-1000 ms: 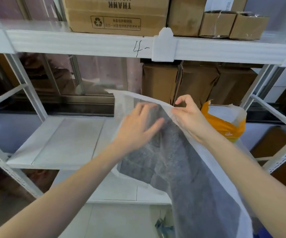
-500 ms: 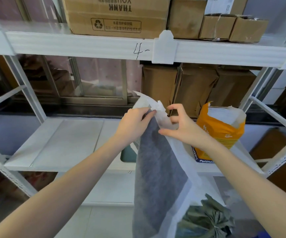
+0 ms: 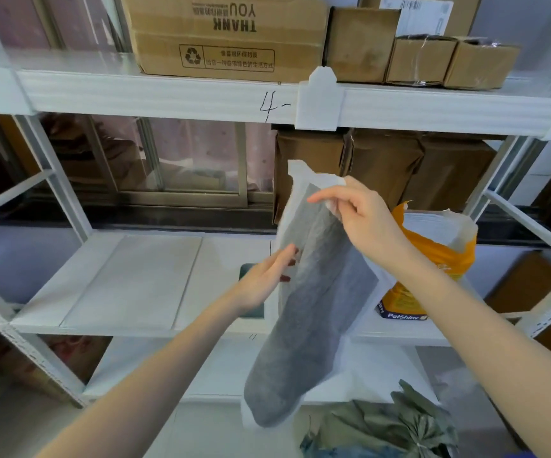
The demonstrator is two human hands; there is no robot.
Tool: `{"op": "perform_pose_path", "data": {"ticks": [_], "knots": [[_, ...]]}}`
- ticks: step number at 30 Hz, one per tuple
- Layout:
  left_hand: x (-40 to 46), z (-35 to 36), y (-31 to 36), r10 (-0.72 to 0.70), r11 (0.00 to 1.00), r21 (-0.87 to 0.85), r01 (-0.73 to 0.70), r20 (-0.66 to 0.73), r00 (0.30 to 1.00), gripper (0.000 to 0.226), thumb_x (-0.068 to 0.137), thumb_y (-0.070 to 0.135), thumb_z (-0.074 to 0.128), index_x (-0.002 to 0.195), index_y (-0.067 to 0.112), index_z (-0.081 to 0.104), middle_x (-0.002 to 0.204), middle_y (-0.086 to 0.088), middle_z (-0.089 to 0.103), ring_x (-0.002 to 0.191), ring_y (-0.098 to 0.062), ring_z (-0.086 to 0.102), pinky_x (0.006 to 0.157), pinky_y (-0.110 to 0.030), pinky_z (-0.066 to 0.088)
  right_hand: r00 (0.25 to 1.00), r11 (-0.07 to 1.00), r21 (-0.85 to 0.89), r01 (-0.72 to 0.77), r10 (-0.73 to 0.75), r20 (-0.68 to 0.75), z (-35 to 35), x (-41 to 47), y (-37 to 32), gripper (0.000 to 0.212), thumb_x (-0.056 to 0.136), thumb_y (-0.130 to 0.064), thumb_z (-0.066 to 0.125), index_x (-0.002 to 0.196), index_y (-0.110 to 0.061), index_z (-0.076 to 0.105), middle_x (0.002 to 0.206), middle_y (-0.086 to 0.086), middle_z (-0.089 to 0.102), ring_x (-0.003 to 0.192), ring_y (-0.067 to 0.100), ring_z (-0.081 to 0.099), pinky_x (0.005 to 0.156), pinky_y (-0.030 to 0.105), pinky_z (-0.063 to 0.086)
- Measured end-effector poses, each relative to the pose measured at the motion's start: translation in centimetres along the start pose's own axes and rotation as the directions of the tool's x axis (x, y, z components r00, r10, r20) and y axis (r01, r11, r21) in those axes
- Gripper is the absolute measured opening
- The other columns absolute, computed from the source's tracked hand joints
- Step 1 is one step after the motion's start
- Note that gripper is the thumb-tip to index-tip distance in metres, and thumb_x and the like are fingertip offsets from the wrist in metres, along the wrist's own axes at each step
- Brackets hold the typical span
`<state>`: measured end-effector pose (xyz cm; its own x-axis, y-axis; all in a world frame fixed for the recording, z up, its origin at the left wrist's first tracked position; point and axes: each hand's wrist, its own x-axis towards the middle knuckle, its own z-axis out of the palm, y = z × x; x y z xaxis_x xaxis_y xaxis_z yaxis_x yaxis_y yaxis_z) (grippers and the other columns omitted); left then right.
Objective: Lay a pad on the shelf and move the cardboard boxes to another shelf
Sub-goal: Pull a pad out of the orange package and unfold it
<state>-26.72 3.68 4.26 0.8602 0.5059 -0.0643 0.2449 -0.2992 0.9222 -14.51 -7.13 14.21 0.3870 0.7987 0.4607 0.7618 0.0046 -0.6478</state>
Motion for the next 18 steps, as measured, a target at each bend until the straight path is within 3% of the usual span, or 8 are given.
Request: {"op": "perform_pose_path", "data": {"ticks": [3,8,11,13,14,16,18], "knots": [[-0.7,1.6,-1.5,-0.048,0.999,0.028,0.044,0.144,0.988,0.055,0.094,0.056,0.031,0.144,0.035,0.024,0.132,0.018,0.039,0.120,-0.005,0.042,0.099,-0.025,0.028,0.995,0.993,0.077,-0.092,0.089,0.034,-0.5,0.4,-0.4,0.037,0.096,-0.002,0.032,0.112,-0.010,0.064,0.076,-0.008,0.033,0.069,0.003,0.040,0.060,0.005,0.034],[0.4,4.3,-3.8,-0.041,0.997,0.072,0.025,0.226,0.973,0.082,0.086,0.034,0.063,0.148,0.033,0.009,0.151,-0.002,0.031,0.127,-0.026,0.048,0.101,-0.039,0.045,0.970,0.996,-0.066,-0.065,0.079,0.232,-1.2,0.5,-1.1,0.052,0.079,0.009,0.050,0.123,-0.018,0.057,0.076,-0.009,0.029,0.070,0.002,0.036,0.061,-0.003,0.032],[1.2,6.1,-5.8,-0.144,0.989,0.069,0.134,0.166,0.976,0.082,0.086,0.032,0.062,0.149,0.025,0.010,0.148,-0.008,0.035,0.127,-0.029,0.048,0.101,-0.040,0.045,0.971,0.997,-0.058,-0.049,0.061,0.233,-1.9,0.3,-1.9,0.055,0.078,0.012,0.050,0.124,-0.019,0.057,0.070,-0.014,0.023,0.064,-0.007,0.040,0.071,-0.012,0.026],[1.4,7.3,-7.7,-0.235,0.972,0.062,0.228,0.158,0.959,0.079,0.086,0.034,0.059,0.148,0.022,0.013,0.148,-0.009,0.037,0.131,-0.027,0.043,0.105,-0.039,0.040,0.974,0.998,-0.053,-0.045,0.055,0.222,-2.6,0.4,-2.2,0.058,0.078,0.013,0.049,0.123,-0.022,0.057,0.070,-0.016,0.024,0.070,-0.016,0.044,0.089,-0.003,0.026],[1.5,8.0,-8.8,-0.266,0.964,0.054,0.261,0.171,0.949,0.078,0.086,0.036,0.058,0.148,0.022,0.013,0.149,-0.008,0.036,0.132,-0.026,0.041,0.106,-0.037,0.037,0.975,0.998,-0.058,-0.039,0.050,0.217,-2.9,0.4,-2.3,0.059,0.077,0.013,0.049,0.123,-0.023,0.058,0.070,-0.015,0.028,0.088,-0.013,0.046,0.100,0.006,0.023],[1.8,9.2,-10.7,-0.301,0.954,0.049,0.297,0.206,0.931,0.083,0.083,0.043,0.059,0.149,0.026,0.011,0.149,-0.004,0.035,0.133,-0.024,0.040,0.106,-0.035,0.036,0.977,0.997,-0.074,-0.006,0.022,0.212,-3.7,0.7,-2.4,0.059,0.077,0.013,0.049,0.122,-0.024,0.057,0.073,0.002,0.044,0.123,0.022,0.041,0.108,0.020,0.021],[2.9,10.7,-13.4,-0.311,0.950,0.041,0.309,0.212,0.927,0.092,0.074,0.049,0.060,0.148,0.028,0.011,0.147,-0.003,0.041,0.130,-0.023,0.043,0.108,-0.042,0.036,0.975,0.993,-0.099,0.057,-0.034,0.220,-4.5,0.9,-2.5,0.060,0.077,0.015,0.049,0.119,-0.027,0.057,0.094,0.034,0.055,0.120,0.040,0.033,0.109,0.007,0.011]]}}
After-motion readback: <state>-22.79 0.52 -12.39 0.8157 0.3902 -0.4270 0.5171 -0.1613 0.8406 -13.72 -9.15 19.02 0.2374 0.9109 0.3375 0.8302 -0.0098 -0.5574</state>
